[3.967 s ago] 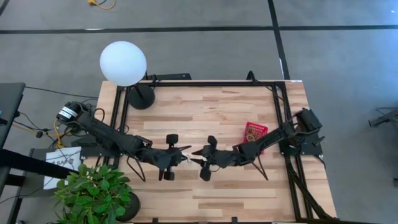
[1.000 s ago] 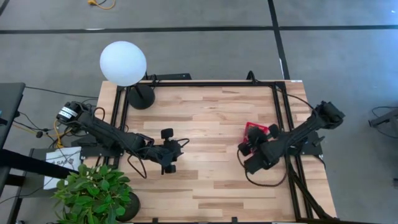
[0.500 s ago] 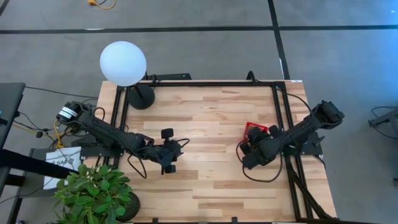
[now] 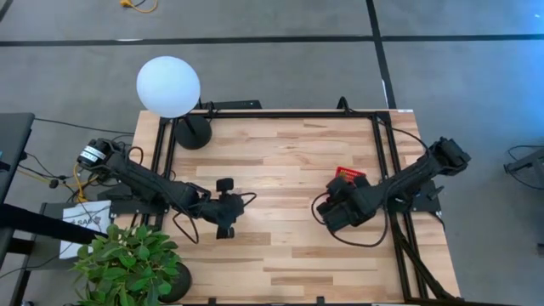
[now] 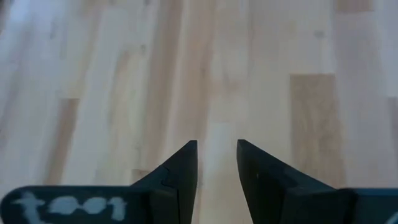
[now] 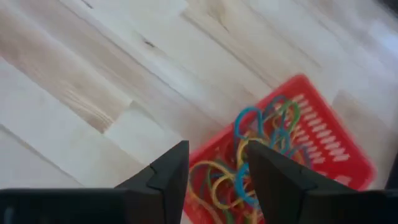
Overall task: Pick and place rubber bands into bin
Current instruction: Return to home position
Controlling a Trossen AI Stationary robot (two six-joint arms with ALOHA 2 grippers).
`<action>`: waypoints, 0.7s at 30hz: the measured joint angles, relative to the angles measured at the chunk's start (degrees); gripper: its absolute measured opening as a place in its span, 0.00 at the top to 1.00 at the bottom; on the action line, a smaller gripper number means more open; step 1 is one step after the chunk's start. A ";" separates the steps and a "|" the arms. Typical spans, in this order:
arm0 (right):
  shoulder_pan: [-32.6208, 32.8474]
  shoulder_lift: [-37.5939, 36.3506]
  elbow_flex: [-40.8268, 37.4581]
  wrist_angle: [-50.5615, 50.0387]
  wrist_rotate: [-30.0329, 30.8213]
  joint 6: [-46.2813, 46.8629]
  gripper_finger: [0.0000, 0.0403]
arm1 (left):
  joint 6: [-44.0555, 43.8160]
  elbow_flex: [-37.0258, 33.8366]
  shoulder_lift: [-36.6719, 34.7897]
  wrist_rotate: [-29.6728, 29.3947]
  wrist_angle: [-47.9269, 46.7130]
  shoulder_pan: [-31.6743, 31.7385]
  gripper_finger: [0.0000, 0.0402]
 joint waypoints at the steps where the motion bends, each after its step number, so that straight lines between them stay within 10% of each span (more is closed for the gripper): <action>1: 0.00 0.00 0.00 0.24 0.64 -2.01 0.61 | -0.54 0.04 -0.07 -1.15 -0.53 0.25 0.74; 10: 2.64 -9.80 11.44 -2.51 -2.80 -8.85 0.62 | -7.63 4.84 -14.83 5.25 -9.44 -0.14 0.74; 21: 16.95 -29.59 13.10 6.54 14.35 -30.18 0.63 | -2.65 -0.73 -47.87 6.66 -14.27 -3.06 0.74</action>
